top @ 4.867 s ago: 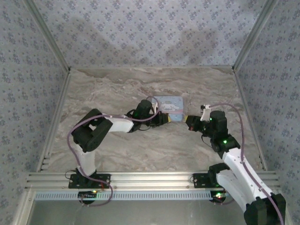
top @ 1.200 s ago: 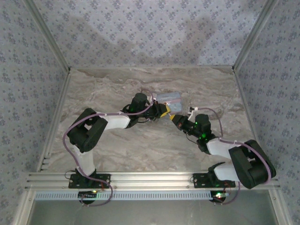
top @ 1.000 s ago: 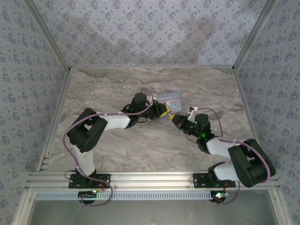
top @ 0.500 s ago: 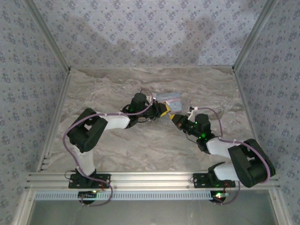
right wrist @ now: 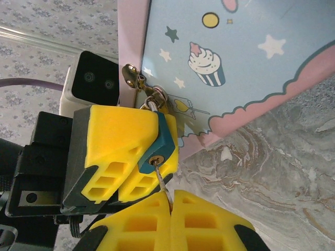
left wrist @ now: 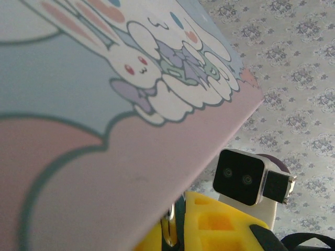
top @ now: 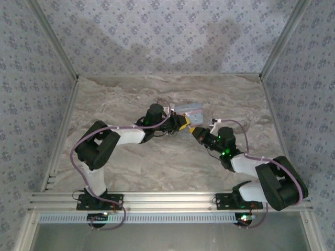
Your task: Unlock the padlock with the key
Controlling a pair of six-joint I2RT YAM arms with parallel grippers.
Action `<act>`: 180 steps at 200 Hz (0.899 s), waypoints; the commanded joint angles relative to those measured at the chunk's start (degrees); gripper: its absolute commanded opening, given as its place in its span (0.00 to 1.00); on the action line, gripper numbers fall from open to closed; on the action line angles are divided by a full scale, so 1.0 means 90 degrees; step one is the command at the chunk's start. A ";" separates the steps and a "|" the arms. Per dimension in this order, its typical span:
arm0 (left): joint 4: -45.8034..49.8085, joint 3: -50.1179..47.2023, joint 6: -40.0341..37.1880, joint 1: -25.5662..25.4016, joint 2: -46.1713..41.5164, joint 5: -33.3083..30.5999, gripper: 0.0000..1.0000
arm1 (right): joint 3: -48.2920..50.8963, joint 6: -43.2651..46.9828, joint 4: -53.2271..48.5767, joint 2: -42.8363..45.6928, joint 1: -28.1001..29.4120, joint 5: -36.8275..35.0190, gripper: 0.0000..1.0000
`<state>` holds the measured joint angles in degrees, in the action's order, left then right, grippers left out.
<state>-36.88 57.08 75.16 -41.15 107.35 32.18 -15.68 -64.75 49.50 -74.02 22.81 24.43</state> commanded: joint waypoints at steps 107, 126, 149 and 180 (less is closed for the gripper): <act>-0.0844 0.0023 0.0116 -0.0121 -0.0039 0.0267 0.00 | -0.0368 -0.0688 0.0443 -0.0202 0.0034 -0.0164 0.00; -0.0880 0.0032 0.0140 -0.0140 -0.0031 0.0281 0.00 | -0.0367 -0.1057 0.0666 -0.0272 0.0032 -0.0239 0.00; -0.0916 0.0025 0.0146 -0.0145 -0.0021 0.0281 0.00 | -0.0352 -0.1472 0.0703 -0.0294 0.0051 -0.0390 0.00; -0.0980 0.0025 0.0164 -0.0145 -0.0041 0.0300 0.00 | -0.0303 -0.1896 0.0845 -0.0316 0.0024 -0.0494 0.00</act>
<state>-40.38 56.82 76.60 -41.12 107.35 30.02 -16.75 -76.97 53.82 -76.42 22.94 23.09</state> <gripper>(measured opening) 0.124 0.060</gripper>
